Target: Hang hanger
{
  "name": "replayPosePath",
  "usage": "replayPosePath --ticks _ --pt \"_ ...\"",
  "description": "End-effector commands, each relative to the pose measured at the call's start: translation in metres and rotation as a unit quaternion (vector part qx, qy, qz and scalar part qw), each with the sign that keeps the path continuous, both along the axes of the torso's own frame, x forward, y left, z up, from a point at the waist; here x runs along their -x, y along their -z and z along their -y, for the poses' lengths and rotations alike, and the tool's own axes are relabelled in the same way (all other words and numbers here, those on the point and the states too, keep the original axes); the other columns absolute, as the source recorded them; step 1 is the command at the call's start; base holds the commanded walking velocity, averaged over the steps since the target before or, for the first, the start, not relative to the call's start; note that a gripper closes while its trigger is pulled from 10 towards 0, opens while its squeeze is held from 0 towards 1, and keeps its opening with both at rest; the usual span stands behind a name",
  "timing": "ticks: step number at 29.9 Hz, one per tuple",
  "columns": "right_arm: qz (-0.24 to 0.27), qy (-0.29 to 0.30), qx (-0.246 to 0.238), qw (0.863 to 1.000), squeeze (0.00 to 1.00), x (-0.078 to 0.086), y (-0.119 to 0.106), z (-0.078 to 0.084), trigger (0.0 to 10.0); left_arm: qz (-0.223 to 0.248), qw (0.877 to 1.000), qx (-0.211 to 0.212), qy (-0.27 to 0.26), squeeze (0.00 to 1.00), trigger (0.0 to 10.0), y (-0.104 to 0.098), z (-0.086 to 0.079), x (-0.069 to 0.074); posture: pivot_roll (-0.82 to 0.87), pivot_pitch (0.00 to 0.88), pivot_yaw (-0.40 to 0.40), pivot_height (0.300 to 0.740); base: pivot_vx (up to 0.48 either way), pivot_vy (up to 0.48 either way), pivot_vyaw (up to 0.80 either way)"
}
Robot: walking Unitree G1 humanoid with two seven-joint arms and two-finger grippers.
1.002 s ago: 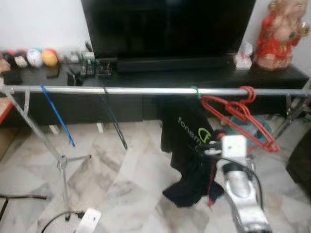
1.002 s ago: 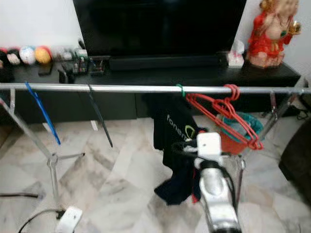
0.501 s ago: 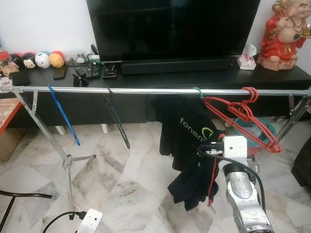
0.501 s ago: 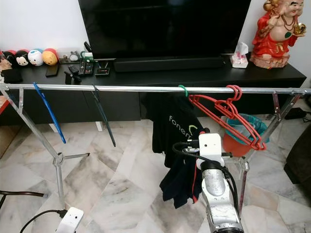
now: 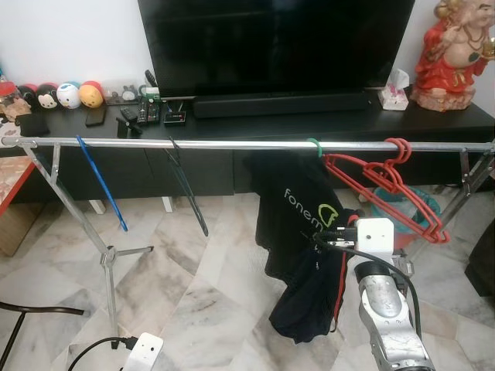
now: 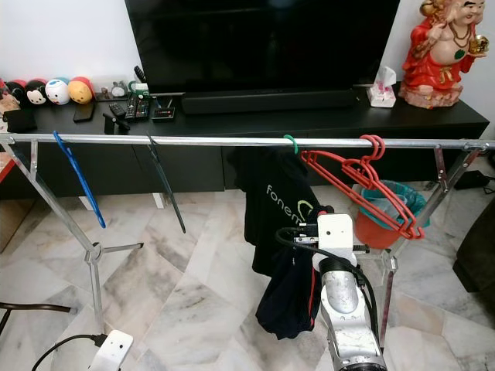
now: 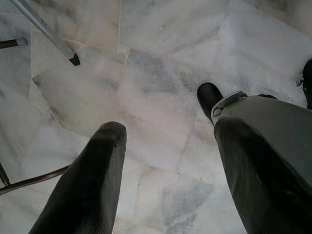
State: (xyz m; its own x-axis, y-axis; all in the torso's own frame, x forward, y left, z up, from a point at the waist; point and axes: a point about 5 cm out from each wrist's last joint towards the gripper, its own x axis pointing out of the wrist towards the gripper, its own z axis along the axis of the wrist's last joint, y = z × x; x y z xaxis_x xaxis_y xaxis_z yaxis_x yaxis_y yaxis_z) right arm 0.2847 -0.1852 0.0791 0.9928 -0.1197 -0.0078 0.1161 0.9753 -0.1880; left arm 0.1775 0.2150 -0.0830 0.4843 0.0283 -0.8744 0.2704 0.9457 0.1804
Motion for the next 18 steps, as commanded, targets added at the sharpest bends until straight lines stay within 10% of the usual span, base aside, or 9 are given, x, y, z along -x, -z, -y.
replayPosePath --ticks 1,18 --pt "0.011 0.003 -0.009 1.0 0.0 0.0 -0.002 0.001 10.0 -0.007 1.0 -0.002 -0.007 0.0 10.0 0.001 -0.003 0.003 -0.03 0.0 0.022 0.74 0.0 0.0 0.0" --pt "-0.235 0.119 -0.136 0.955 0.0 0.02 0.087 0.027 10.0 -0.006 1.0 -0.001 -0.011 0.0 10.0 0.001 -0.003 0.003 -0.05 0.0 0.024 0.74 0.0 0.0 0.0"
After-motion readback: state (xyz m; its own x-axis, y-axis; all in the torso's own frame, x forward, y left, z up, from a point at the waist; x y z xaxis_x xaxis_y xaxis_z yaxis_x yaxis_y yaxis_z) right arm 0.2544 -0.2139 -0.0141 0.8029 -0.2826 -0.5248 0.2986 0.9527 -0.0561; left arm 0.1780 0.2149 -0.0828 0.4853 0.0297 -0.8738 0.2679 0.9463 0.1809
